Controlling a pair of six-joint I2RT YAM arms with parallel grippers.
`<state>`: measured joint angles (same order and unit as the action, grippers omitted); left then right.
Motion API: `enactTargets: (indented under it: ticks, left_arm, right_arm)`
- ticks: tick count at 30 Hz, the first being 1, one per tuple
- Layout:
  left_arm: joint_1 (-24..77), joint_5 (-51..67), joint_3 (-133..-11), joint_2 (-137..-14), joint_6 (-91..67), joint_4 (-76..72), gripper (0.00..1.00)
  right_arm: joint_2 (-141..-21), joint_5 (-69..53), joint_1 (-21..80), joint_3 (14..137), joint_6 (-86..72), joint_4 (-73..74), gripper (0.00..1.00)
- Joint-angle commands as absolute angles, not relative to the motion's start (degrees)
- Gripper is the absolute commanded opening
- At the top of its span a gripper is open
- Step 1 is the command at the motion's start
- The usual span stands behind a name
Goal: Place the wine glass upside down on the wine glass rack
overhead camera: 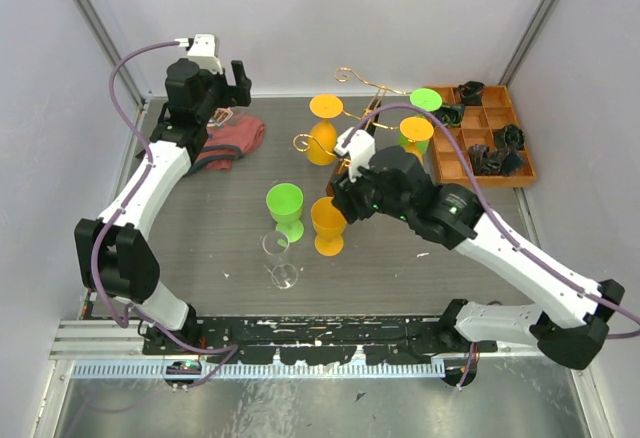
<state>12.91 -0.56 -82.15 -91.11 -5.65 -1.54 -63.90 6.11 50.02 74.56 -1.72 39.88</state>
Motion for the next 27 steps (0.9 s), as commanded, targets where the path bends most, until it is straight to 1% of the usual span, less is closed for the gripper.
enactTargets:
  ticks: [1,4,13,21,27]
  left_arm:
    - [13.1,-0.7,-81.6,-89.3,-5.7,-1.7,0.98]
    - [13.2,-1.4,-81.8,-89.3,-5.5,-1.2,0.98]
    - [13.2,-3.1,-82.7,-88.4,-6.6,0.2,0.98]
    - [13.1,-3.5,-81.4,-86.8,-7.9,0.9,0.98]
    - [13.1,-4.2,-79.3,-84.8,-8.8,1.2,0.98]
  right_arm:
    - [-67.4,5.2,51.3,76.2,-0.4,34.1,0.56]
    - [-71.0,1.2,51.4,75.8,-1.1,33.1,0.57]
    - [-78.7,-2.0,51.4,76.3,-1.2,33.5,0.60]
    - [-82.2,-3.4,51.6,77.1,0.0,36.5,0.60]
    - [-83.8,-3.5,52.4,77.5,0.7,38.5,0.58]
